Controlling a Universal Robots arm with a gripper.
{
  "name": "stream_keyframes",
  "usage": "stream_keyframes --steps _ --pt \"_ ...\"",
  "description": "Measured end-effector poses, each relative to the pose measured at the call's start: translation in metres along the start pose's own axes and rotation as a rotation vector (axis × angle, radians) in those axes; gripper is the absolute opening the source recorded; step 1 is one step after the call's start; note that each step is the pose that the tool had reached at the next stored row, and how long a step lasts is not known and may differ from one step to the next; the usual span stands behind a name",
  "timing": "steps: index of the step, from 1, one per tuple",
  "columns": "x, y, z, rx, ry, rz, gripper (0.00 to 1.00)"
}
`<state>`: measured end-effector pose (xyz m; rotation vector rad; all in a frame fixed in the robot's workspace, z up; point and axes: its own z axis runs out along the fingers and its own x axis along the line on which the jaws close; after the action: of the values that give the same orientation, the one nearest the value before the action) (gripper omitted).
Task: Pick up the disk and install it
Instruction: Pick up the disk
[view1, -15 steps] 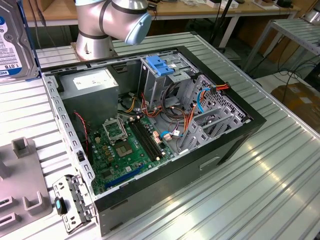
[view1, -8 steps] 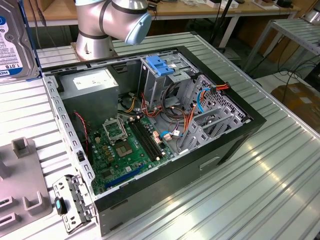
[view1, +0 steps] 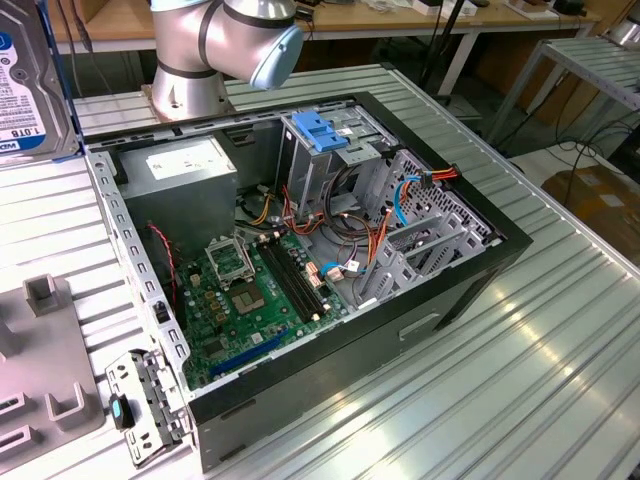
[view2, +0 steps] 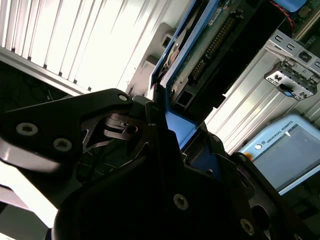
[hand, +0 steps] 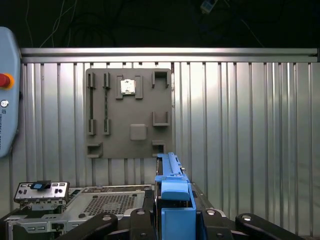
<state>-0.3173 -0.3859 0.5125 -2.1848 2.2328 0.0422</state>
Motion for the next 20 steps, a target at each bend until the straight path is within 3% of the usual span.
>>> stream_keyframes --steps 20 --pt "-0.0003 -0.0128 -0.0001 -0.0001 0.0 0.0 0.37"
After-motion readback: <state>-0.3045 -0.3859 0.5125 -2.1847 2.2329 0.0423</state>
